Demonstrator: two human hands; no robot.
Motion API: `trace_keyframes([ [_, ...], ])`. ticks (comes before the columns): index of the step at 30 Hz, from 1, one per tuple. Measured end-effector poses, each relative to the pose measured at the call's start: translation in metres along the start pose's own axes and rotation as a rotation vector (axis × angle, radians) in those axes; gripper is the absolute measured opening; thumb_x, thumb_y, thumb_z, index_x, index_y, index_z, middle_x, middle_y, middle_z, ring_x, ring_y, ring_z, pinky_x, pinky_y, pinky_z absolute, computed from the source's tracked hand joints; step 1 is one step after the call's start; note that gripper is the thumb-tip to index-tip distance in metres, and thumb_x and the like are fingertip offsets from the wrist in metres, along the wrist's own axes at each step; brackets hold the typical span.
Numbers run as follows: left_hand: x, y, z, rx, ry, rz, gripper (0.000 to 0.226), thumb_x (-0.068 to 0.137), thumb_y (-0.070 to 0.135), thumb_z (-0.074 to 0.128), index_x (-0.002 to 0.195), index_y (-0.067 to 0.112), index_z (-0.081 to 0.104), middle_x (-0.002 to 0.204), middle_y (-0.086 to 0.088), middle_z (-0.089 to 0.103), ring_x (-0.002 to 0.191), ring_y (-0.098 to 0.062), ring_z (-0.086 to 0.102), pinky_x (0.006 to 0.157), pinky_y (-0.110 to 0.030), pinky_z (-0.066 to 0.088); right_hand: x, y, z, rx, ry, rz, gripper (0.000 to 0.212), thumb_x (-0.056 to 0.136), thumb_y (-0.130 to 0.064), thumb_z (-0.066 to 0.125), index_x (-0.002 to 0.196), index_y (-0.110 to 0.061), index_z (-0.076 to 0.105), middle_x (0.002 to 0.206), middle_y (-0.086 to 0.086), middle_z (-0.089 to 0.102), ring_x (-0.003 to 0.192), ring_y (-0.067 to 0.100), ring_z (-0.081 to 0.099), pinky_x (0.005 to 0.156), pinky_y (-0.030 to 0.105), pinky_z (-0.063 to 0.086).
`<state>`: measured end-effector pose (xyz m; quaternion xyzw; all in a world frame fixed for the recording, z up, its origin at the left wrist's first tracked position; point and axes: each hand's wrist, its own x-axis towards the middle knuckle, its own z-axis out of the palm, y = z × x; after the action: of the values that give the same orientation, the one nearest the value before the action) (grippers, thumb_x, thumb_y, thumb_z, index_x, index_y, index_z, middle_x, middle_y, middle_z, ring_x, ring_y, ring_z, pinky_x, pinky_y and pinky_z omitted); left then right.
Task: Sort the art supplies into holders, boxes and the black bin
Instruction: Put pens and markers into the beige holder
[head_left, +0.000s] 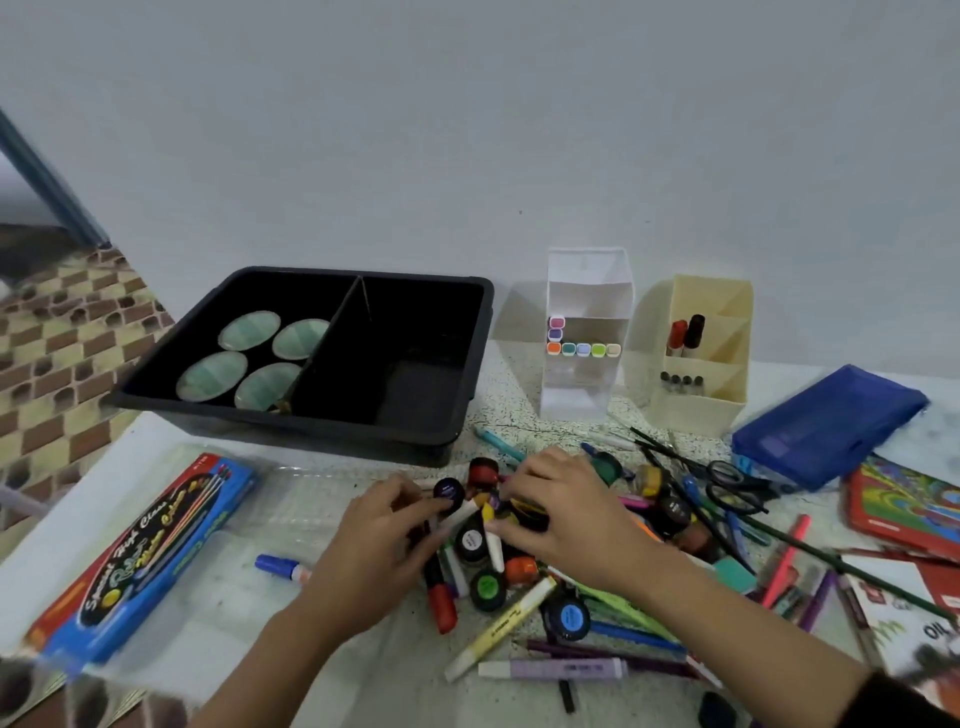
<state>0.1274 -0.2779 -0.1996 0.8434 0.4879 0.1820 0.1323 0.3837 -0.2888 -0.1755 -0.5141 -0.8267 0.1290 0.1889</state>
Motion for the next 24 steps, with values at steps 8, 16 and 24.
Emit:
trace_keyframes([
  [8,0.008,0.009,0.021,-0.022,0.164,-0.033,0.029,0.095,0.051,0.054,0.115,0.035,0.067,0.104,0.009,0.05,0.091,-0.008,0.051,0.074,-0.032,0.031,0.016,-0.022,0.01,-0.077,-0.094,0.122,0.033,0.087,-0.056,0.06,0.094,-0.025,0.053,0.083,-0.012,0.045,0.077,0.015,0.048,0.069,0.033,0.035],
  [16,0.015,0.01,0.019,-0.126,0.102,-0.053,0.018,0.097,0.045,0.052,0.105,0.032,0.061,0.109,0.017,0.048,0.101,-0.002,0.05,0.086,-0.035,0.035,0.019,-0.021,0.015,0.095,0.003,0.199,0.009,0.091,-0.035,0.066,0.097,-0.029,0.063,0.084,-0.017,0.054,0.074,0.004,0.05,0.066,0.025,0.04],
  [24,0.011,0.027,-0.004,-0.373,0.161,-0.091,0.012,0.099,0.038,0.058,0.105,0.028,0.064,0.09,0.016,0.063,0.086,-0.007,0.06,0.075,-0.028,0.049,0.027,-0.026,0.002,0.442,0.087,0.278,0.011,0.092,-0.021,0.071,0.089,-0.03,0.066,0.068,-0.003,0.061,0.059,0.011,0.055,0.057,0.03,0.045],
])
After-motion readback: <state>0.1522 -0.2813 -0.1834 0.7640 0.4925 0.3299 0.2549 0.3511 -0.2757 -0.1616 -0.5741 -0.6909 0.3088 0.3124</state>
